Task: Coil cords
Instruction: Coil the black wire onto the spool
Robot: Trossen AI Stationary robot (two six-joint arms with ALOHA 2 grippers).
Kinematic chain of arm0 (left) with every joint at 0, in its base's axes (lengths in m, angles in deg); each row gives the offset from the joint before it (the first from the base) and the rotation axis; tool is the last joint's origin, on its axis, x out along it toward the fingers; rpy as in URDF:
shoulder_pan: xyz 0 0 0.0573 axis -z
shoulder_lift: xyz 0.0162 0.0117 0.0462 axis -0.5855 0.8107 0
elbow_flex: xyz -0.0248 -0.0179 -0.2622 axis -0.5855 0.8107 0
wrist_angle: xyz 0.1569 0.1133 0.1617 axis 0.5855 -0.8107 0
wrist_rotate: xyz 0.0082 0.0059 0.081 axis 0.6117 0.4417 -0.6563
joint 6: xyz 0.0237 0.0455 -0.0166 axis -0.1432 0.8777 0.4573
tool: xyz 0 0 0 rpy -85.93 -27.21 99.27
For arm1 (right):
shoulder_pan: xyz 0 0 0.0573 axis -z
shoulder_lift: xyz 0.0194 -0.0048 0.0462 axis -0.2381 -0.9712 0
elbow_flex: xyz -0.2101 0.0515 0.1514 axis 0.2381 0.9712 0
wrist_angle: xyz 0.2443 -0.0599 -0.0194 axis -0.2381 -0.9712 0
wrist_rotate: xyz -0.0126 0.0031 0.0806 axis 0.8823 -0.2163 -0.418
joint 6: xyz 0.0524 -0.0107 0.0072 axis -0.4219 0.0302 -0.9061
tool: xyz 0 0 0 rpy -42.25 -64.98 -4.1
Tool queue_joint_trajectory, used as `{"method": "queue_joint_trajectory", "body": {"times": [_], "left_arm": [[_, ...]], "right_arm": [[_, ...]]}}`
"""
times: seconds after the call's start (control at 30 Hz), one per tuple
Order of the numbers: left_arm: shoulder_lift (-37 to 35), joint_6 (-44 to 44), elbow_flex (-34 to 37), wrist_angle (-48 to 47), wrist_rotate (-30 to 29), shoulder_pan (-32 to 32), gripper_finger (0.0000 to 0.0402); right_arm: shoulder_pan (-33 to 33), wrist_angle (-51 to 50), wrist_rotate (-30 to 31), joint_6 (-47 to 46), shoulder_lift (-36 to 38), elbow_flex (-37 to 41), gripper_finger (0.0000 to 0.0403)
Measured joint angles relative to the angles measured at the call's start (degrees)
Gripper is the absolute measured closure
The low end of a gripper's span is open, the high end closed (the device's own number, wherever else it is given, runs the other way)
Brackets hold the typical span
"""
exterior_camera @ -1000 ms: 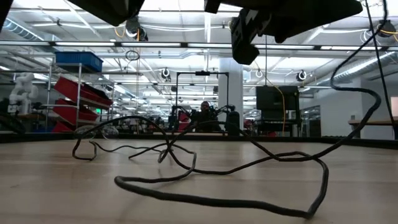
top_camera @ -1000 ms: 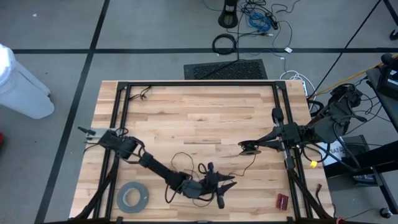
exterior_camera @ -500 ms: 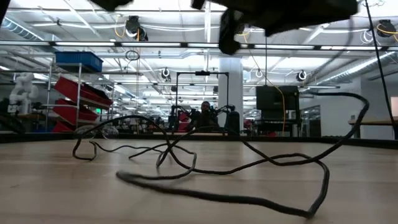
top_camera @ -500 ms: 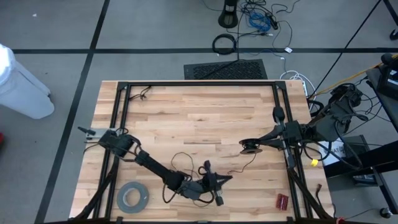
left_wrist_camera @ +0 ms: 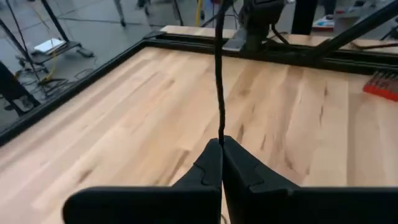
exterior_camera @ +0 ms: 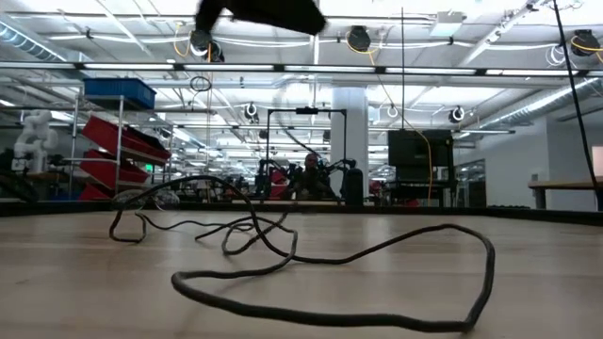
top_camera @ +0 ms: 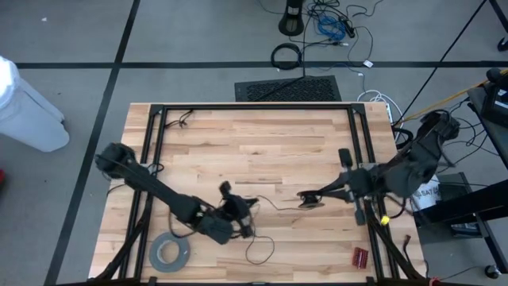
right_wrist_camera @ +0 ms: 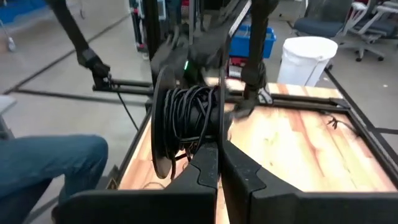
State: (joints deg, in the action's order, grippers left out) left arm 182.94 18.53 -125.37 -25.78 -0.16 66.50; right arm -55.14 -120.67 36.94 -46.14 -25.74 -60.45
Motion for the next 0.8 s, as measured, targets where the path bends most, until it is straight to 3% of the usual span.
{"method": "queue_joint_trajectory", "body": {"times": [0.47,0.8], "left_arm": [[-18.7,-1.3,2.6,-18.7,-3.8,2.9,0.0401],[-24.7,1.5,2.6,-17.7,-3.8,2.9,0.0401]], "right_arm": [[0.0,-0.7,0.1,-6.2,-12.8,0.0,0.0403],[2.0,-0.7,3.4,-9.6,-20.9,0.0,0.0403]]}}
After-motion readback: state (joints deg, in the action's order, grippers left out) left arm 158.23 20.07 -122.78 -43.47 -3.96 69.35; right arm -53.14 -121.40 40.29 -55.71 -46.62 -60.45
